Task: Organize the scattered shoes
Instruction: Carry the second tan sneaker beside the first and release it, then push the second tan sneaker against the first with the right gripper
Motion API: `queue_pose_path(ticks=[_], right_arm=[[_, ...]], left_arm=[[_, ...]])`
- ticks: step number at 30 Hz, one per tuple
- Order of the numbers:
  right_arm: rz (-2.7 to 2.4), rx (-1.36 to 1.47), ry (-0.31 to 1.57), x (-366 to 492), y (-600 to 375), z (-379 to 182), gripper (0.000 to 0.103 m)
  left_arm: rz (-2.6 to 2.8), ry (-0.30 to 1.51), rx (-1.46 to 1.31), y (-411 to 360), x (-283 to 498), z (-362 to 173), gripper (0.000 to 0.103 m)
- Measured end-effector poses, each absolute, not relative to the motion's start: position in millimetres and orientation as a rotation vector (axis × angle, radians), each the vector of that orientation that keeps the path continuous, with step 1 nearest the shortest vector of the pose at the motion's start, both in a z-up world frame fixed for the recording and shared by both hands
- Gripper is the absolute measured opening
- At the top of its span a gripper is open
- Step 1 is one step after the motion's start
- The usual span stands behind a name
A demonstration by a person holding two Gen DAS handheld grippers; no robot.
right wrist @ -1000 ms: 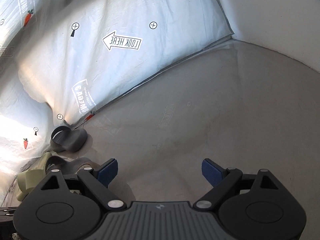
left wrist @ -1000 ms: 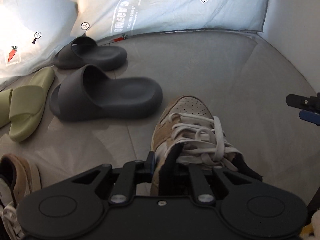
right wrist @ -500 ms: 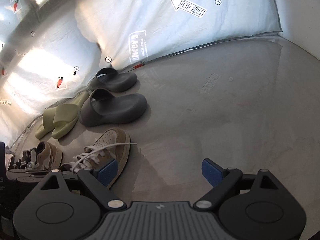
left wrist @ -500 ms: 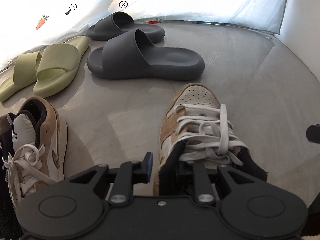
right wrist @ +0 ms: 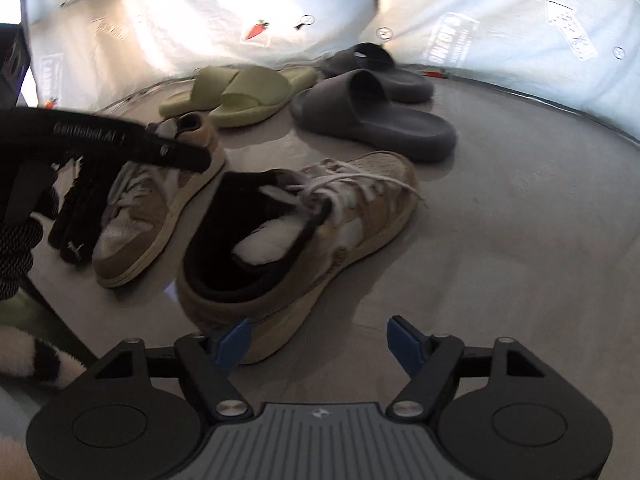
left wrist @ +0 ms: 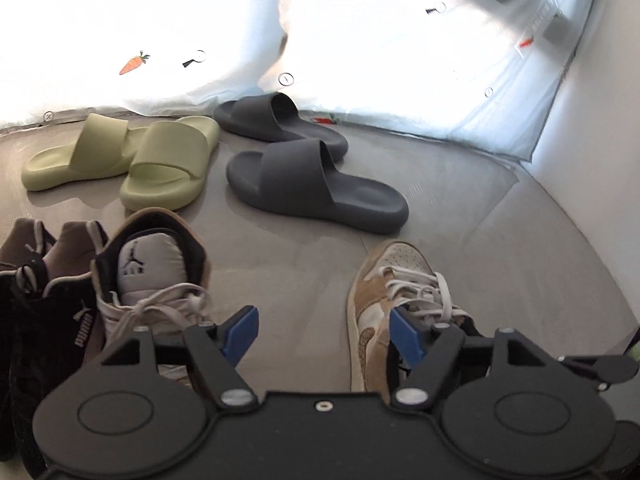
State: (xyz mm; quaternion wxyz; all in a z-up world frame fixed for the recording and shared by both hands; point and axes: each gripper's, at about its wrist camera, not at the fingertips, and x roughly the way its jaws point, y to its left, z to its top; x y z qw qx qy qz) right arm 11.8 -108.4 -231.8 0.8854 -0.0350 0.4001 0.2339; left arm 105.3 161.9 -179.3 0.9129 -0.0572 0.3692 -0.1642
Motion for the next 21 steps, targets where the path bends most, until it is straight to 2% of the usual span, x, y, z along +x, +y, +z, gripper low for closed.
queue_pose_path(ticks=[3, 13, 18, 21], right_arm=[[0.586, -0.115, 0.822, 11, -84, -231, 0.052], [0.741, -0.254, 0.792, 30, -5, -232, 0.046], [0.748, -0.217, 0.784, 50, 13, -228, 0.046], [0.800, -0.210, 0.712, 42, -2, -207, 0.053]], left_arm=[[-0.304, 0.756, -0.156, 186, 101, -176, 0.075], [-0.189, 0.734, -0.199, 248, 78, -177, 0.075], [-0.155, 0.718, -0.211, 259, 71, -176, 0.075], [-0.145, 0.707, -0.213, 262, 70, -176, 0.075]])
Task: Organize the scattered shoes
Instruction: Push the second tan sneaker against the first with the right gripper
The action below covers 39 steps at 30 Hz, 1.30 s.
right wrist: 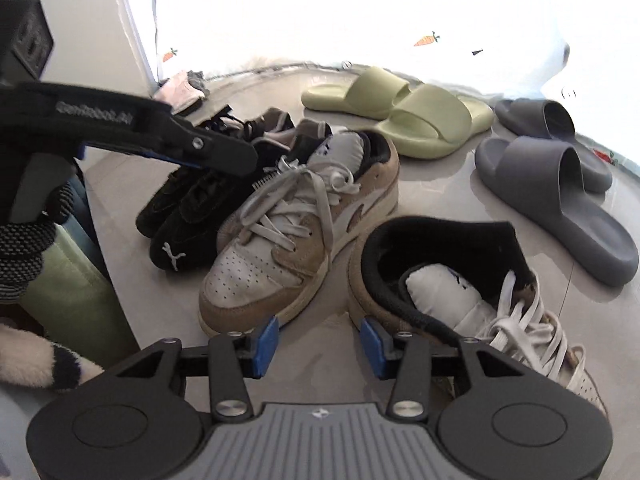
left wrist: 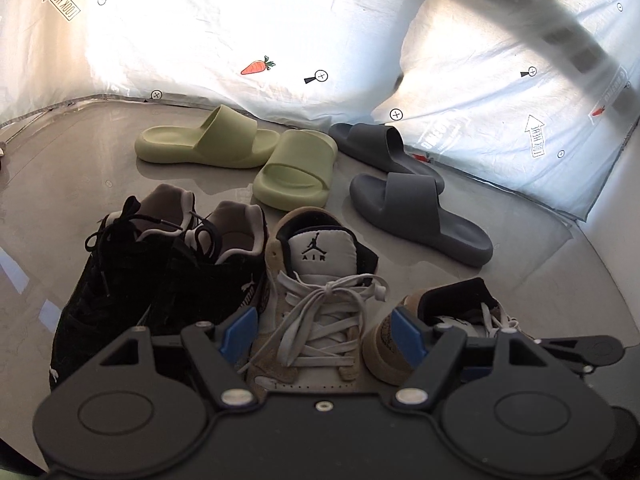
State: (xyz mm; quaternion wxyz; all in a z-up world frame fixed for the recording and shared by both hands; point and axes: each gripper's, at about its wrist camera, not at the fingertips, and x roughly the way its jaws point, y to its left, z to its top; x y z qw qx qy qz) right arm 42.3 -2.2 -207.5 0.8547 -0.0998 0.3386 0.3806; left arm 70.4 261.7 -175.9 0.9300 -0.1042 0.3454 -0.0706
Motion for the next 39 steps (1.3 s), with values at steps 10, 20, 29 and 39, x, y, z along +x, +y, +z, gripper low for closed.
queue_pose_path(ticks=[10, 20, 29, 39], right_arm=[[0.763, -0.401, 0.644, 66, -53, -193, 0.089], [0.730, -0.325, 0.774, 110, -33, -220, 0.092], [0.347, -0.154, 0.841, 114, 5, -220, 0.093], [0.444, 0.107, 0.918, 115, -79, -237, 0.091]], left_arm=[[-0.173, 0.723, -0.222, 245, 79, -179, 0.075], [-0.173, 0.754, -0.209, 230, 84, -181, 0.075], [-0.190, 0.754, -0.211, 228, 86, -180, 0.075], [-0.209, 0.781, -0.198, 228, 86, -186, 0.075]])
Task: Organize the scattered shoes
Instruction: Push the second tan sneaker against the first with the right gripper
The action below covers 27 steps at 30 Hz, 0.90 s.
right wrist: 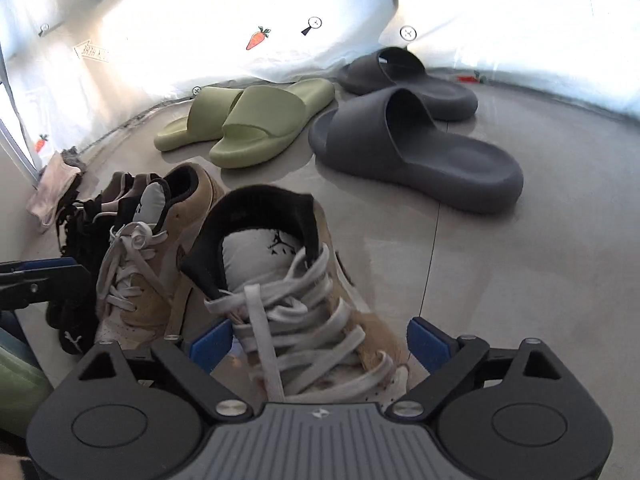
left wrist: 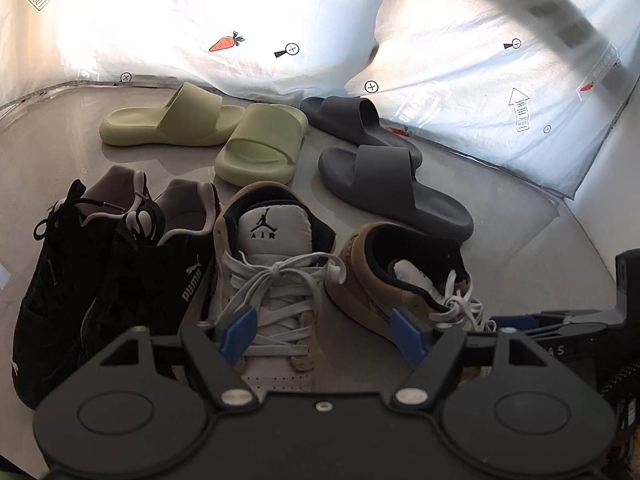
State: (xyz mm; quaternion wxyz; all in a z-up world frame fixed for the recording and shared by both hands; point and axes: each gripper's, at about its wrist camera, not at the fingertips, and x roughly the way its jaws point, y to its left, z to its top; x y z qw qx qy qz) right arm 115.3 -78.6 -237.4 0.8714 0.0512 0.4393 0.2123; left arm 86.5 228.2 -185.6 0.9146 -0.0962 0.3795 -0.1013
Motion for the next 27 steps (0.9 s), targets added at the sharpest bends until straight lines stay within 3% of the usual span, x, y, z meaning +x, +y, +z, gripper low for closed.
queue_pose_path(ticks=[10, 15, 18, 20, 27], right_arm=[[0.422, 0.298, 1.055, 96, -65, -239, 0.090], [0.422, 0.491, 0.938, 91, -103, -234, 0.090], [0.388, 0.455, 0.896, 97, -116, -236, 0.076], [0.428, 0.375, 0.919, 103, -109, -243, 0.062], [0.493, 0.397, 0.955, 112, -91, -257, 0.059]], left_arm=[[-0.214, 0.774, -0.198, 229, 87, -182, 0.075], [-0.198, 0.774, -0.204, 234, 85, -183, 0.075], [-0.192, 0.784, -0.224, 238, 86, -185, 0.075], [-0.192, 0.786, -0.230, 240, 87, -184, 0.075], [-0.188, 0.789, -0.220, 243, 86, -185, 0.075]])
